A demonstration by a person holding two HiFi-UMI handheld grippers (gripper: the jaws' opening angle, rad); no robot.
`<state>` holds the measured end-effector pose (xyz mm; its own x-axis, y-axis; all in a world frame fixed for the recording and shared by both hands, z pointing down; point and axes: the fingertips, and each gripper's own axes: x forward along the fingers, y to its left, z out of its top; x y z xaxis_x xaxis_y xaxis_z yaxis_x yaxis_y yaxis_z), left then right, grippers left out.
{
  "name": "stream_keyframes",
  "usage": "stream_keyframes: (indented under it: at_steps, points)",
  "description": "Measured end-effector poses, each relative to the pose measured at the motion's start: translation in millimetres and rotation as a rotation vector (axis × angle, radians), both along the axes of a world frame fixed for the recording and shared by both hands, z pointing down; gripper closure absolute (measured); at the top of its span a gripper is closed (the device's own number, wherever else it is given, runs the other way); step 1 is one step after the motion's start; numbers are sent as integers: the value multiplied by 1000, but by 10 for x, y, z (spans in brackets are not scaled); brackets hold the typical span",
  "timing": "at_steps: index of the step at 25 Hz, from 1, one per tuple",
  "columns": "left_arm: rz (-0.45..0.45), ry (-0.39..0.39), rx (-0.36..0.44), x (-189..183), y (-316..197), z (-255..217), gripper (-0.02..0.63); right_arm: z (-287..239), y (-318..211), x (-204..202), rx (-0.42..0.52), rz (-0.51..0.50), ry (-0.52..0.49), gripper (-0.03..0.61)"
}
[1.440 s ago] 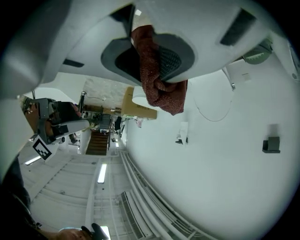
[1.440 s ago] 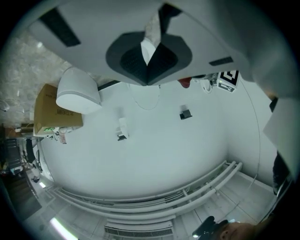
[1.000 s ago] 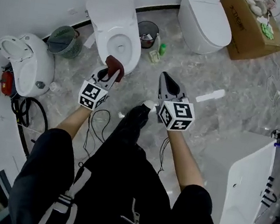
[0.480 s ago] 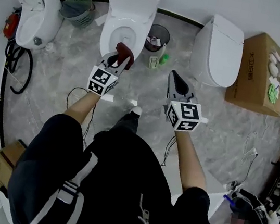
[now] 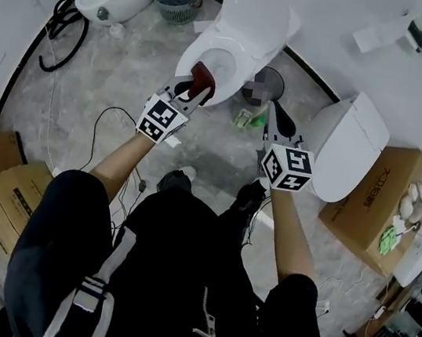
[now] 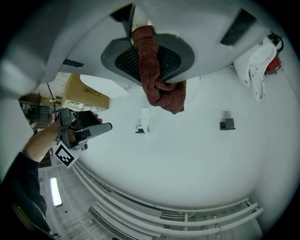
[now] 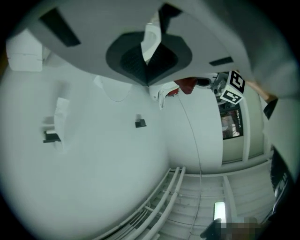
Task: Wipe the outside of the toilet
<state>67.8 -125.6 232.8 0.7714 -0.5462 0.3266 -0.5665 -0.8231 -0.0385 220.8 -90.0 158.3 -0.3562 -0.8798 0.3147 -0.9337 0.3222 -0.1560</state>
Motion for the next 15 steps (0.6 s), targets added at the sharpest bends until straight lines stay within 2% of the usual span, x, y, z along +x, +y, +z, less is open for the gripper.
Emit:
stream_keyframes:
  at_steps: [5,9,12,15]
  points:
    - [-198,-5,-28,223,-10,49,549,62,-355,208,-4,-212,8,577]
    - [-415,4,-47,152,-14,61,549,152,-513,243,-12,-402,6,577]
    - [-519,7,-47,100,30,118,549,291,-558,322,-16,-475,29,577]
    - [-572,-13,-29,79,9,240,550,464,-651,401,-15,-504,32,577]
